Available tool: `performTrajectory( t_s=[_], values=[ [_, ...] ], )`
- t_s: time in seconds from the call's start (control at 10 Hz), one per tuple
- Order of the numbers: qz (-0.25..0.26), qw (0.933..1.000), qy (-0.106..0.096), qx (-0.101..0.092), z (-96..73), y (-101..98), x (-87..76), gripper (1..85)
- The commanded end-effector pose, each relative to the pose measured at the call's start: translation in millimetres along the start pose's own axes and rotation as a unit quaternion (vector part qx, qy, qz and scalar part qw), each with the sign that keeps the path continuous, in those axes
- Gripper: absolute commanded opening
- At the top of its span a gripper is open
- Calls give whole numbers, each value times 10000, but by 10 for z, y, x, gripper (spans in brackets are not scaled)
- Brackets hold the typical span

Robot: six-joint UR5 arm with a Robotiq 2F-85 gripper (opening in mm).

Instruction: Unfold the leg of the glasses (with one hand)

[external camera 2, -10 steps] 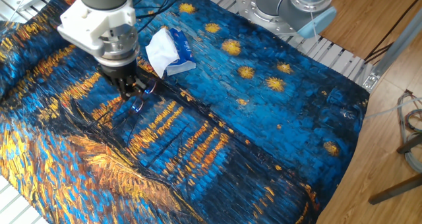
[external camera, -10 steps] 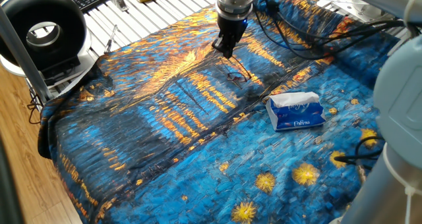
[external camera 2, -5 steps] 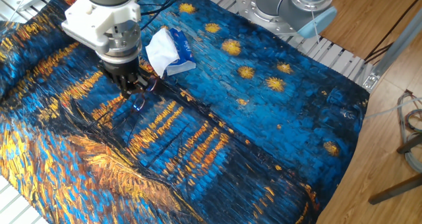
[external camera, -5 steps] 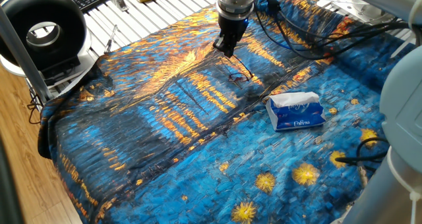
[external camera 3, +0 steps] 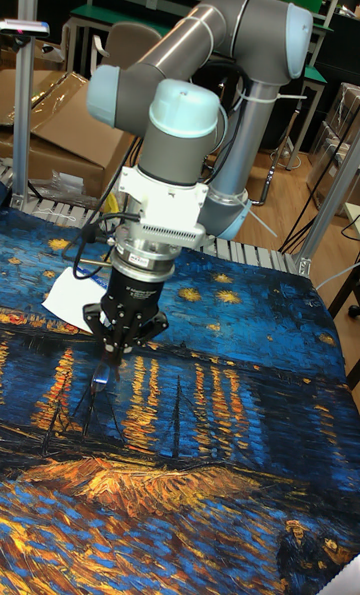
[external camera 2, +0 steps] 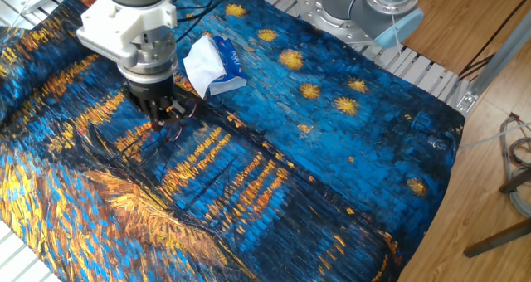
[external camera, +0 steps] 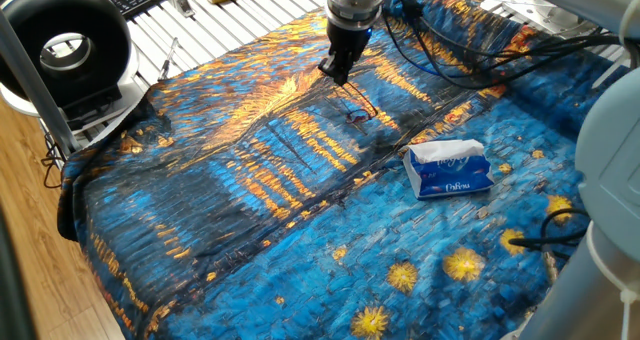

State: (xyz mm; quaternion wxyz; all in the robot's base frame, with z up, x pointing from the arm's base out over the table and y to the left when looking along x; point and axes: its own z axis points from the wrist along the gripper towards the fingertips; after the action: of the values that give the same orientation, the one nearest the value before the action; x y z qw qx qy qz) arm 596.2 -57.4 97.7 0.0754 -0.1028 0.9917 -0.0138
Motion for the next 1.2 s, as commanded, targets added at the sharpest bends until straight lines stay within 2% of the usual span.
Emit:
performTrajectory(
  t_s=[0.0, 0.1, 0.2, 0.3, 0.4, 0.5, 0.7, 0.8, 0.9, 1.0, 1.1],
  values=[
    [-148, 9989, -297, -344, -19, 168, -156, 10],
    [-196, 9985, -376, -339, -21, 167, -196, 10],
    [-158, 9991, -255, -300, -52, 155, -133, 10],
    [-116, 9997, -80, -194, -327, 173, -32, 10],
    [-70, 9998, -3, -165, -495, 210, 28, 10],
    [-59, 9999, 11, -137, -588, 236, 72, 10],
    [-280, 9995, 162, 38, -718, 167, 212, 10],
    [-403, 9990, 173, 42, -744, 165, 236, 10],
    [-423, 9990, 144, 17, -766, 197, 225, 10],
    [-400, 9991, 134, 75, -790, 219, 194, 10],
    [-391, 9992, 43, 27, -778, 236, 149, 10]
  ],
)
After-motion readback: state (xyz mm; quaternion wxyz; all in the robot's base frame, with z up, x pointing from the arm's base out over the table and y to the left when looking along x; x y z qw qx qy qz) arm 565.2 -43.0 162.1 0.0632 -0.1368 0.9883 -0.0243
